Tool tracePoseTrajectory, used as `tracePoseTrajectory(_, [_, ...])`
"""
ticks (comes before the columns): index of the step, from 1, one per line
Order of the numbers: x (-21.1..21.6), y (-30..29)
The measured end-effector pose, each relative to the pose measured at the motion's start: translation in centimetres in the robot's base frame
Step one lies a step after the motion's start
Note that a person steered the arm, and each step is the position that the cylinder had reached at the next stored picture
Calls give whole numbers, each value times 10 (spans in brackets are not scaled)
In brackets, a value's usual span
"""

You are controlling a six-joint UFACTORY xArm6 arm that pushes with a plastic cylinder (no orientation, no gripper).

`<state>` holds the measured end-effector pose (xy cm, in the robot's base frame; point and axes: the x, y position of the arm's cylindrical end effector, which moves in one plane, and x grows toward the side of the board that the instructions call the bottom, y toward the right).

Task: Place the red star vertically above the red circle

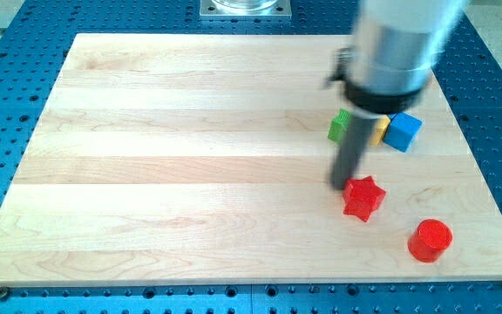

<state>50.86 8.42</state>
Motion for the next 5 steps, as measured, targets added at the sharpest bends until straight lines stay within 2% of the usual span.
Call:
tracePoseTrajectory(1, [15,-26])
tracePoseTrajectory(2, [23,26])
tracePoseTrajectory(3, [3,73])
tracePoseTrajectory(5, [-1,90])
